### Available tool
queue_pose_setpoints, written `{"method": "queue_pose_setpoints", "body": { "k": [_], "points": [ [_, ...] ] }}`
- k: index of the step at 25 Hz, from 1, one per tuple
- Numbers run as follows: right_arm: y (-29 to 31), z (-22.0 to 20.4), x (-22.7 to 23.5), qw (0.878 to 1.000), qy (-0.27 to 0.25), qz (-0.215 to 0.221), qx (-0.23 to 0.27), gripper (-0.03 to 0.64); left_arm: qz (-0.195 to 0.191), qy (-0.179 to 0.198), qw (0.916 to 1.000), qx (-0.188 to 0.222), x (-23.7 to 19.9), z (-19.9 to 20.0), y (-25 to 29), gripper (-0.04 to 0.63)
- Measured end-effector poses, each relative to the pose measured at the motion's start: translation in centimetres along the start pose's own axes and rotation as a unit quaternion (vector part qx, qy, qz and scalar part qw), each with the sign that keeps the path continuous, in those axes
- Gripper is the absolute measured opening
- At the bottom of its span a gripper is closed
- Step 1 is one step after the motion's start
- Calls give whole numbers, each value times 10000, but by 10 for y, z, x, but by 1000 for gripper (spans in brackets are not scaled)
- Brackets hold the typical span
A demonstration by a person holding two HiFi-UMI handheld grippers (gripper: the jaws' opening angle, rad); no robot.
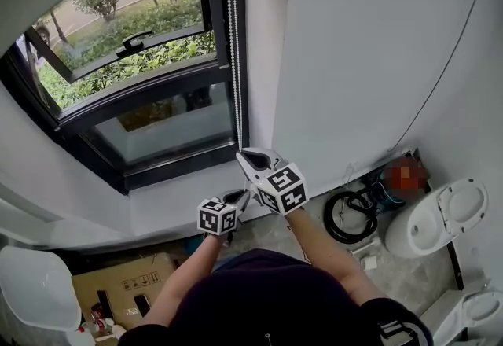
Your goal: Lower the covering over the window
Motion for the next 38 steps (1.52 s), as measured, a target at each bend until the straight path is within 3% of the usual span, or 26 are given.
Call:
{"method": "queue_pose_setpoints", "body": {
  "k": [4, 24, 29, 32, 37, 38],
  "points": [
    [3, -19, -6, 9999, 114, 31, -53, 12, -39, -25, 10000, -42, 1, -4, -2, 21],
    [-1, -23, 3, 9995, -13, -189, -236, 12, -28, 11, 9999, 131, -1, 10, -5, 21],
    [6, -47, 6, 9973, 65, -110, -725, 12, -25, 13, 9998, 171, 0, 13, -5, 22],
    [0, -59, 6, 9978, 314, -183, -555, 12, -19, 10, 9999, 136, 2, 9, -6, 22],
    [5, -56, 8, 9979, 250, -101, -587, 12, 112, -87, 9996, 236, -5, 7, -9, 23],
    [5, -57, 9, 9979, 291, -107, -573, 12, 140, -142, 9994, 276, -7, 8, -11, 50]
  ]
}}
Point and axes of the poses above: the fingertips, and each gripper's own axes: y forward along the fingers, x to its right, z out of its top, the point moved 6 cm from there along -y, backward along the fingers, and after that the axes turned 13 degrees about z, right-handed, at the moved point
